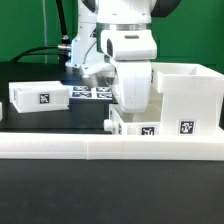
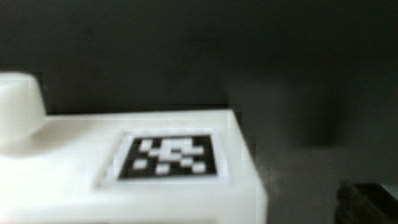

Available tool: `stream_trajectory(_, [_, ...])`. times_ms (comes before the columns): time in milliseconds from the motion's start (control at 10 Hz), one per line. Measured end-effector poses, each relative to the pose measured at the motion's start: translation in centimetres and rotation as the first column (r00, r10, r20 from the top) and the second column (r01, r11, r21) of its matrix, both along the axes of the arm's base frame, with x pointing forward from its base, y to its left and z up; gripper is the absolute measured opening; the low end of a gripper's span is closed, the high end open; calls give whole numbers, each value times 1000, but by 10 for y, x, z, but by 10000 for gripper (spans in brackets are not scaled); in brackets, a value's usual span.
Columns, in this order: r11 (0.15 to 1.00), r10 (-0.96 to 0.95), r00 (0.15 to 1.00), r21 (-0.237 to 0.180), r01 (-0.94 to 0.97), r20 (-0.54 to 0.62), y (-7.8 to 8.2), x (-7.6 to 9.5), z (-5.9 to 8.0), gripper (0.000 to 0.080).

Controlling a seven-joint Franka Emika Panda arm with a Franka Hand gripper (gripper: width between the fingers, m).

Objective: Assemble drawer

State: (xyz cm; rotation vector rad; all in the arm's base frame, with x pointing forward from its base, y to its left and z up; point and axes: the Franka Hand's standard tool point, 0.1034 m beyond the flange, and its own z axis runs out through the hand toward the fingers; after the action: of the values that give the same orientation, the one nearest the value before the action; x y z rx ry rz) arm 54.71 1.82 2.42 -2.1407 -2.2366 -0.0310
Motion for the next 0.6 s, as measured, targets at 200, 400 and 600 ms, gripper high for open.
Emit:
stream_trajectory(200, [1000,-1,1000,-9,1,-11,2,6,16,648])
stream_trajectory(400, [1000,-6,1000,-25,5,-31,-11,10,35,648])
stream_trajectory(600, [1000,16,999,-24,-18,-47,-35,13,40,648])
